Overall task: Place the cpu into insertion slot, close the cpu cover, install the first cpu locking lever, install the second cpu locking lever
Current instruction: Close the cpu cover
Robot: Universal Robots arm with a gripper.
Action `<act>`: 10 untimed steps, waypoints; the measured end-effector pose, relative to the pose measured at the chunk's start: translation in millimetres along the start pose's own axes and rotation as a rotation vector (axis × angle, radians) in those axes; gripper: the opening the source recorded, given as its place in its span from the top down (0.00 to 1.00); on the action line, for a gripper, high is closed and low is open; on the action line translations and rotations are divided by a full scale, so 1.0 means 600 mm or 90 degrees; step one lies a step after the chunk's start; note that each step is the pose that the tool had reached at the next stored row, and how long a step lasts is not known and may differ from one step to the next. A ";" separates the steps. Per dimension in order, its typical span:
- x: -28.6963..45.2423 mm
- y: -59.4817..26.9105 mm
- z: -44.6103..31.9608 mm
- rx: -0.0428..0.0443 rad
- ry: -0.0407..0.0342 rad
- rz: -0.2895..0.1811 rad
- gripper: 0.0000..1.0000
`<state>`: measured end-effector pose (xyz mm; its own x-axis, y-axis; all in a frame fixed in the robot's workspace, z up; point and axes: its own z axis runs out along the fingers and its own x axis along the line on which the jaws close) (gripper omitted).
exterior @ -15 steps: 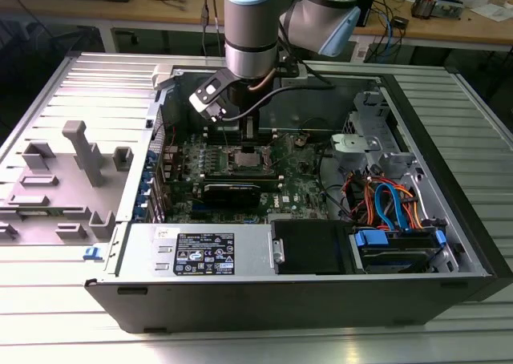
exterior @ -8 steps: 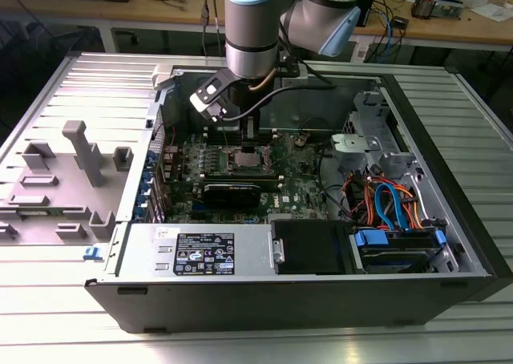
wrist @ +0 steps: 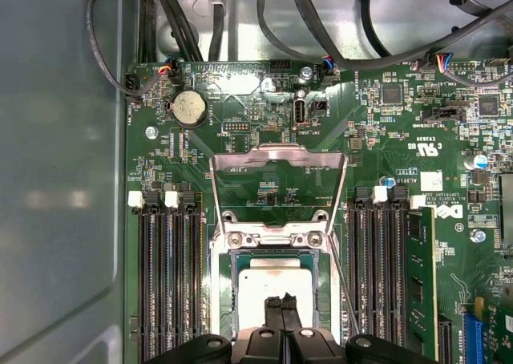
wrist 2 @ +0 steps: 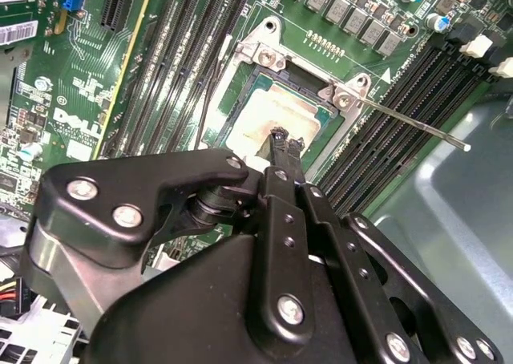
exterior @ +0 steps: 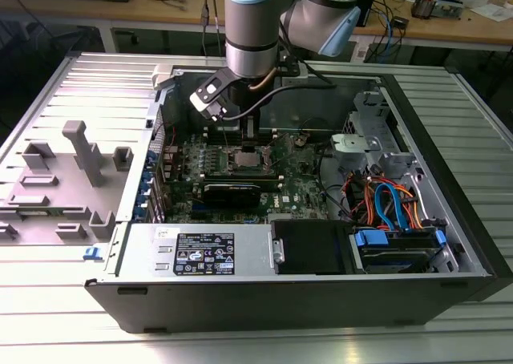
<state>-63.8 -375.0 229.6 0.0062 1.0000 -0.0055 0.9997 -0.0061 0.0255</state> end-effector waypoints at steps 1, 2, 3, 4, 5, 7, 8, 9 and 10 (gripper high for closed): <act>0.000 0.000 0.000 0.0000 0.0000 0.000 0.89; 0.000 0.000 -0.001 0.0000 0.0000 0.000 0.89; 0.000 0.000 -0.001 0.0001 0.0000 0.000 0.89; 0.000 0.000 -0.002 0.0000 0.0000 0.000 0.89; 0.000 0.000 -0.002 0.0000 0.0000 0.000 0.89; 0.000 0.000 -0.003 0.0001 0.0000 0.000 0.89; 0.000 0.000 -0.004 0.0000 0.0000 0.000 0.89; 0.000 0.000 -0.004 0.0000 0.0001 0.000 0.89; 0.000 0.000 -0.005 0.0001 0.0000 0.000 0.89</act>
<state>-63.8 -375.0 232.6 0.0062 1.0000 -0.0054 0.9997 -0.0061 0.0254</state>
